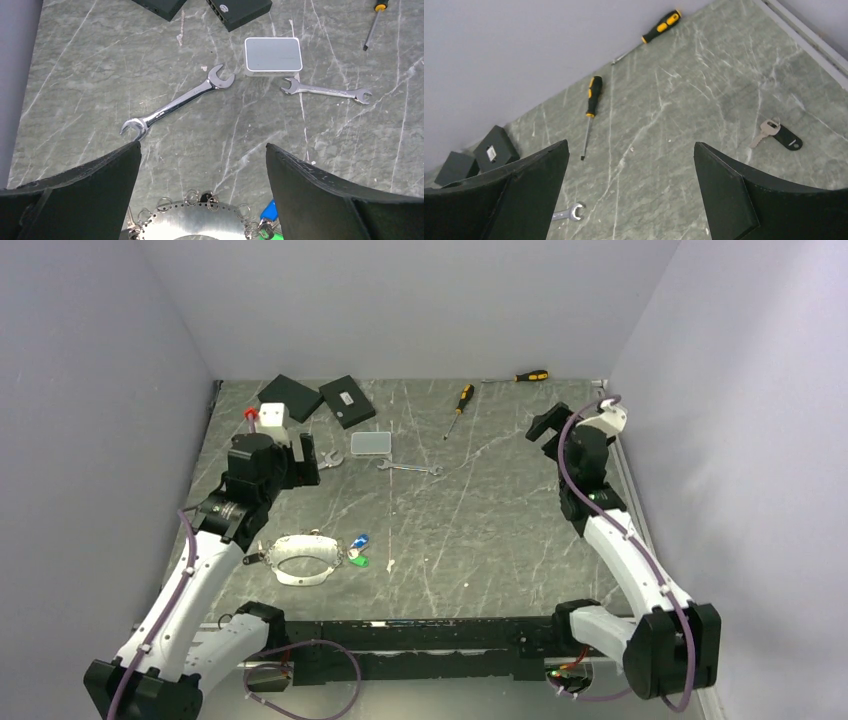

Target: Put the keys on the keyring

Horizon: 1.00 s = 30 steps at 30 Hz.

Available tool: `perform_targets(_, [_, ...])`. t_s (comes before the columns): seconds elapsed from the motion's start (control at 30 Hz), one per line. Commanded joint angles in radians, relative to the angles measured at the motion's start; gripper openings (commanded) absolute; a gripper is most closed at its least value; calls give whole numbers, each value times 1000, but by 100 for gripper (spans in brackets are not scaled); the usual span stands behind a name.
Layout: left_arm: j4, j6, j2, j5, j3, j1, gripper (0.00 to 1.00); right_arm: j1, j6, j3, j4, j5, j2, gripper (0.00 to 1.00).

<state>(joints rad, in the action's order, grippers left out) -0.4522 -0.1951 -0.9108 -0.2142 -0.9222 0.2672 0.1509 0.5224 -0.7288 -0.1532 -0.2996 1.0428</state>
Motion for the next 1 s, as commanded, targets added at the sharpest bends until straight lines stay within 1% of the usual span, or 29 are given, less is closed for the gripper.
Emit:
perform_targets(0.0, [-5, 28, 29, -46, -25, 16, 100, -6, 70, -153, 169, -84, 93, 100])
perform_targets(0.1, [-8, 34, 31, -56, -24, 22, 100, -5, 66, -202, 234, -66, 145, 100])
perform_targets(0.27, [3, 48, 35, -58, -16, 27, 99, -7, 66, -227, 262, -76, 205, 100])
perform_targets(0.47, [2, 57, 34, -41, -16, 30, 97, -11, 24, -261, 330, -24, 272, 100])
perform_targets(0.6, [-1, 59, 30, -35, -15, 32, 96, -17, 38, -281, 430, -91, 325, 100])
perform_targets(0.67, [1, 59, 30, -30, -15, 33, 95, -46, 53, -271, 456, -83, 351, 99])
perform_targets(0.8, [-2, 57, 28, -21, -17, 35, 95, -121, 76, -264, 470, 15, 404, 94])
perform_targets(0.87, [-3, 58, 30, -19, -17, 36, 94, -122, 69, -295, 493, 77, 451, 91])
perform_targets(0.9, [-4, 59, 32, -21, -17, 36, 94, -119, 61, -319, 508, 126, 471, 89])
perform_targets(0.97, [-4, 60, 33, -23, -17, 37, 93, -83, 32, -332, 483, 240, 497, 86])
